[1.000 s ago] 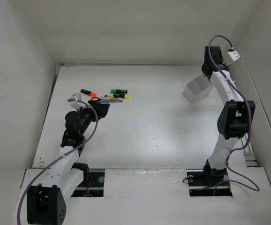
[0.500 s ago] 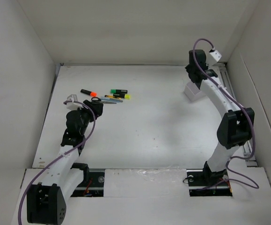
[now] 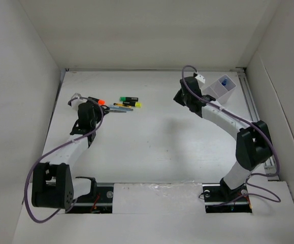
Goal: Sort the stationery into containers
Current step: Pick up the pen from the center of the board.
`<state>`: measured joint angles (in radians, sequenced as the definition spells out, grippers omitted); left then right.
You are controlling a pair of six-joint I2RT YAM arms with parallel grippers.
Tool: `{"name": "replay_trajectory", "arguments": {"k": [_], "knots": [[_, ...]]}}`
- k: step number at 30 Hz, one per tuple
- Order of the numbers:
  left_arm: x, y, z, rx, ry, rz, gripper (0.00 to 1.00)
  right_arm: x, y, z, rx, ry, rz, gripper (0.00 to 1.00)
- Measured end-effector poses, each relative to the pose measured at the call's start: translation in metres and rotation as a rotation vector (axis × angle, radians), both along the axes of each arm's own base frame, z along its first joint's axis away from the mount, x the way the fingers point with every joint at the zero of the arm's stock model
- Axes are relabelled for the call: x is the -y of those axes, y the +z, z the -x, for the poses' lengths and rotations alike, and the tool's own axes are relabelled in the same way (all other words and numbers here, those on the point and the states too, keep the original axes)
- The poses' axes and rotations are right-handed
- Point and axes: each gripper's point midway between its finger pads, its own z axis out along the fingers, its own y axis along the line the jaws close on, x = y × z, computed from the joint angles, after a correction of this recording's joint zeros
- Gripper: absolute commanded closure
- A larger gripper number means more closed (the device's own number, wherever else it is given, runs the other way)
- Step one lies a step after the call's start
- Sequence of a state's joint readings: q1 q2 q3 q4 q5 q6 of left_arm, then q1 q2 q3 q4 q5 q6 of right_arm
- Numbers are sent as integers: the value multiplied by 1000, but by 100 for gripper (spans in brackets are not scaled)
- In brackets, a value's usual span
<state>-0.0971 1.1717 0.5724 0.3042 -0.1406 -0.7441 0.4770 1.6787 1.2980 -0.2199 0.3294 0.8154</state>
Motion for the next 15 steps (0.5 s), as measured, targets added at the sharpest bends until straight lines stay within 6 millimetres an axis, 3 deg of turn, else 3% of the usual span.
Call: {"name": "replay_trajectory", "arguments": {"k": [5, 8, 9, 12, 15], "knots": [[-5, -5, -25, -42, 42, -13, 100, -6, -17, 21, -42, 49, -3, 93], [-9, -18, -36, -86, 59, -20, 100, -10, -10, 26, -29, 69, -19, 89], [-11, -23, -39, -102, 66, -22, 99, -11, -6, 27, -22, 75, -27, 87], [-17, -32, -54, -139, 95, -19, 76, -15, 3, 29, -2, 102, -56, 84], [-23, -34, -73, -160, 129, -17, 68, -19, 6, 29, 6, 119, -69, 83]]}}
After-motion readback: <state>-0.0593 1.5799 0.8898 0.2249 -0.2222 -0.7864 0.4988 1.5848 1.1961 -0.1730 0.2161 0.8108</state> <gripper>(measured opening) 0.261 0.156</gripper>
